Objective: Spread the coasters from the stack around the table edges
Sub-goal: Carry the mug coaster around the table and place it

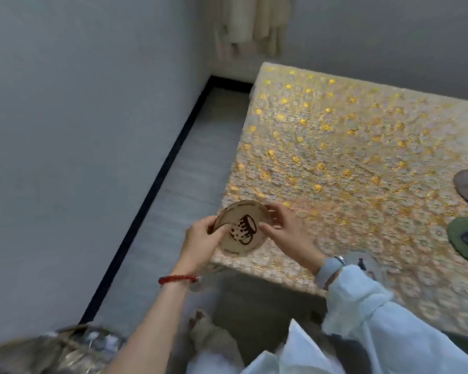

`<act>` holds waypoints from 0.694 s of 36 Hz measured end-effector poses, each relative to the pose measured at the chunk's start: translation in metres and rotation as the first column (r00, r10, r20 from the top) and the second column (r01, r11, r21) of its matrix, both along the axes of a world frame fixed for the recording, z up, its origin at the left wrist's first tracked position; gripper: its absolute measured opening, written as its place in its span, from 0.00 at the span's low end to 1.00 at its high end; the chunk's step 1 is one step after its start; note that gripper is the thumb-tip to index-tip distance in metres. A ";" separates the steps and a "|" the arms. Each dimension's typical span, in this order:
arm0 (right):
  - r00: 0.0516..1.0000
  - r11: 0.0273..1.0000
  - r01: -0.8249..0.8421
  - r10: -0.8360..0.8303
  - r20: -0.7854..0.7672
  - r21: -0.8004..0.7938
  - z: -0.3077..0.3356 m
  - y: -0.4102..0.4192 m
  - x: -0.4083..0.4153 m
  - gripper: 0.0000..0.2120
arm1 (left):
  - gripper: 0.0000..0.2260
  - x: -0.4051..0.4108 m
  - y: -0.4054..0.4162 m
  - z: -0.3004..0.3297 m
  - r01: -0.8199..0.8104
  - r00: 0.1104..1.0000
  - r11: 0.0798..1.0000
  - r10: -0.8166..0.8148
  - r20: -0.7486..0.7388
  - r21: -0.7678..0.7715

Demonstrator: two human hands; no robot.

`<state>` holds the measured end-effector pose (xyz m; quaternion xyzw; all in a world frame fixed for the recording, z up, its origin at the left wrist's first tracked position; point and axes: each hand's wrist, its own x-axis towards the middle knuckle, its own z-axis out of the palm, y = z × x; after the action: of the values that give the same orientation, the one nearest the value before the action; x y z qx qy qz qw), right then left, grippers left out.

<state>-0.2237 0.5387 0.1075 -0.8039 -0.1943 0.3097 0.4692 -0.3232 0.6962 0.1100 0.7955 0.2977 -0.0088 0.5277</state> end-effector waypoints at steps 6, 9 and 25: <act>0.942 0.995 0.051 -0.018 -0.335 0.089 -0.013 0.117 -0.061 0.10 | 0.05 -0.065 0.106 0.008 -0.232 0.969 0.951 0.244 0.035 -0.203; 0.963 0.989 0.125 -0.103 -0.249 0.074 -0.013 0.165 -0.072 0.11 | 0.07 -0.075 0.149 0.001 -0.211 0.977 0.965 0.203 -0.065 -0.157; 0.923 0.923 0.346 -0.303 0.238 -0.170 -0.054 0.266 0.047 0.11 | 0.20 0.044 0.294 -0.035 0.375 0.907 0.880 -0.284 -0.312 0.291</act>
<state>-0.1763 0.8048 0.0533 -0.8975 -0.0720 0.1604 0.4044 -0.2795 0.9904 0.0754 0.9063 0.2202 -0.1512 0.3275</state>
